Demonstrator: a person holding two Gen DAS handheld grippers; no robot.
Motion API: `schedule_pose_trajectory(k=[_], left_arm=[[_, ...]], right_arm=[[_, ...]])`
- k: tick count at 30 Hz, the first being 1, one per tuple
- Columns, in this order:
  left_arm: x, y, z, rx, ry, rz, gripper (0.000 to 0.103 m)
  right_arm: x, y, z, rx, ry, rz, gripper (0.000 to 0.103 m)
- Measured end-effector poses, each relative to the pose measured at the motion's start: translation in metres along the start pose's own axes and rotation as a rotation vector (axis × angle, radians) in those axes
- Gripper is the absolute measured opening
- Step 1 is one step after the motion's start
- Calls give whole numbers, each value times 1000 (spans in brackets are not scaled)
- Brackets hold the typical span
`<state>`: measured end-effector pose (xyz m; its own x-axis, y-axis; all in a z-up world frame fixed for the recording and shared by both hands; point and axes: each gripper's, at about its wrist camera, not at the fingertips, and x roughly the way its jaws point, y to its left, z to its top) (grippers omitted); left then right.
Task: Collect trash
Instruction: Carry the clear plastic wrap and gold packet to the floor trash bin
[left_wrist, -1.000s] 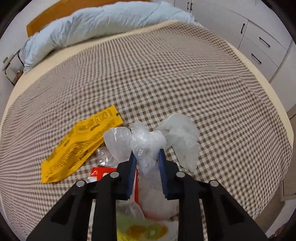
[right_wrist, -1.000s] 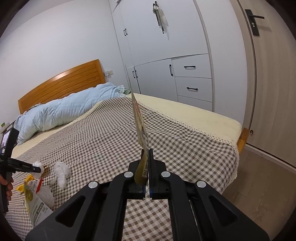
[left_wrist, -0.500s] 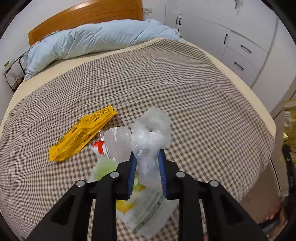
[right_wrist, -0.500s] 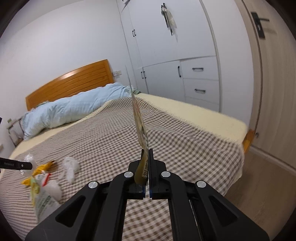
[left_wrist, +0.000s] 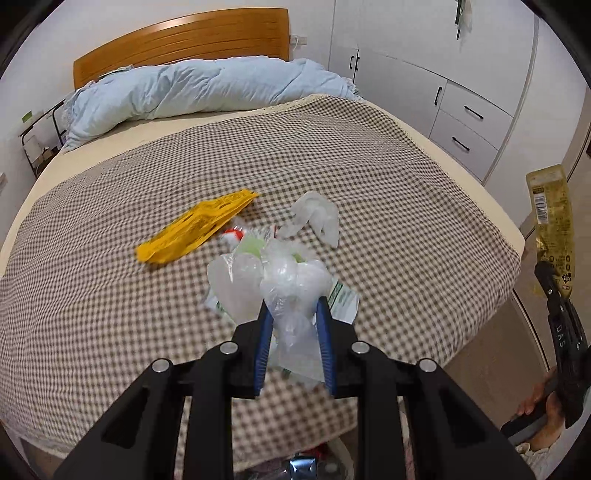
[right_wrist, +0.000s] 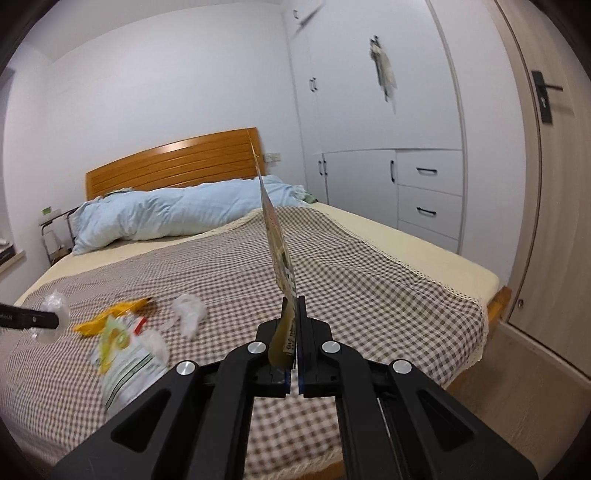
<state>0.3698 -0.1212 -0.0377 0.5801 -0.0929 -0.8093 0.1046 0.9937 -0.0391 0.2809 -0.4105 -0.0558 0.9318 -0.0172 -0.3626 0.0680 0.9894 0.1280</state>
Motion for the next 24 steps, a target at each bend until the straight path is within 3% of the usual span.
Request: schedule_pose_trajectory(k=[8,24], left_arm=[[-35,13,-38,-19,-27,-24,22],[-77,2,-99,34,-61,-94,22]], right_arm=[[-34,19,-27,-54,28,29,2],[-82,34,-66,-108,84,58,2]])
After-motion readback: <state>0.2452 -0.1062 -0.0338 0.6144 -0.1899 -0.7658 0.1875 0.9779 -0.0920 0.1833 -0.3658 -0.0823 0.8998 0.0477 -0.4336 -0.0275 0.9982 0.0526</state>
